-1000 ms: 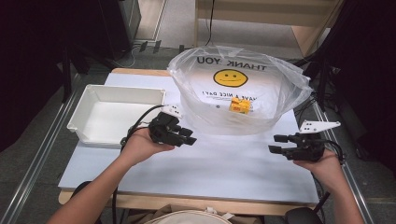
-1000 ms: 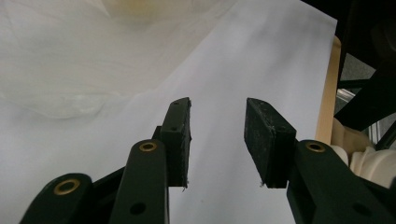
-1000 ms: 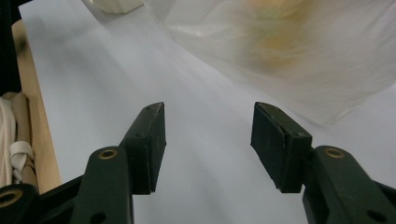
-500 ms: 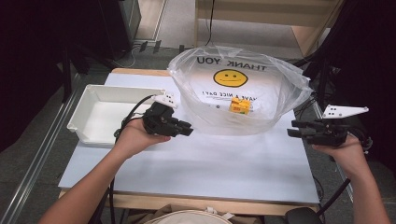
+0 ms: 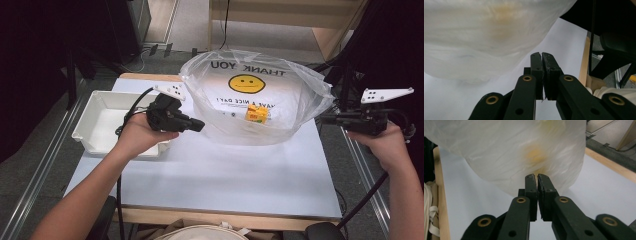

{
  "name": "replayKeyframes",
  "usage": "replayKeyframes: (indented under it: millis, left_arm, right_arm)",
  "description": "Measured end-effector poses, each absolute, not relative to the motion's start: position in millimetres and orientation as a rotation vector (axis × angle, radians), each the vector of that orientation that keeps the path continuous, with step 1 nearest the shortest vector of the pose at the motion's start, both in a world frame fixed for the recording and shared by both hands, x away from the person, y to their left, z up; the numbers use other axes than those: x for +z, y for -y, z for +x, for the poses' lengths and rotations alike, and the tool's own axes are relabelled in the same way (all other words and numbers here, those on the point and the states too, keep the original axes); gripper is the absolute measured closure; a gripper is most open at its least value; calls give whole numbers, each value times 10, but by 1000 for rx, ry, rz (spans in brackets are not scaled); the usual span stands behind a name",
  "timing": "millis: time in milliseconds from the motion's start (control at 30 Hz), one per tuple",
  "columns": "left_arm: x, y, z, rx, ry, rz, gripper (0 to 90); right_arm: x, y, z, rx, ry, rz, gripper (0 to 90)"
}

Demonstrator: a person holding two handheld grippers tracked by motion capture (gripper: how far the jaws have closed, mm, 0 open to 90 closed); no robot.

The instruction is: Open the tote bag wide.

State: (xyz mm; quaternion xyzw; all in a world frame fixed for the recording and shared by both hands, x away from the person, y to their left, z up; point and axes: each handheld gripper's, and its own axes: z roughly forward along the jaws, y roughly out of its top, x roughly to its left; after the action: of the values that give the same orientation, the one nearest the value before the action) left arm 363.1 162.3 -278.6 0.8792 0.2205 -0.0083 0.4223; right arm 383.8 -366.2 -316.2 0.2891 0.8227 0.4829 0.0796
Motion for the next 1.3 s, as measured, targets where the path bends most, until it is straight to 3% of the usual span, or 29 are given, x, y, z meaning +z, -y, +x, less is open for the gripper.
replayKeyframes:
  millis: [633, 1300]
  left_arm:
    - [-2108, -1552, 3931, 70, -499, 2178, 894]
    - [-1937, -1175, 4495, 98, -514, 2230, 893]
  right_arm:
    - [-2335, 3707, 4186, 1457, -2400, 808, 900]
    - [-1545, 2773, 4450, 1442, -2475, 606, 900]
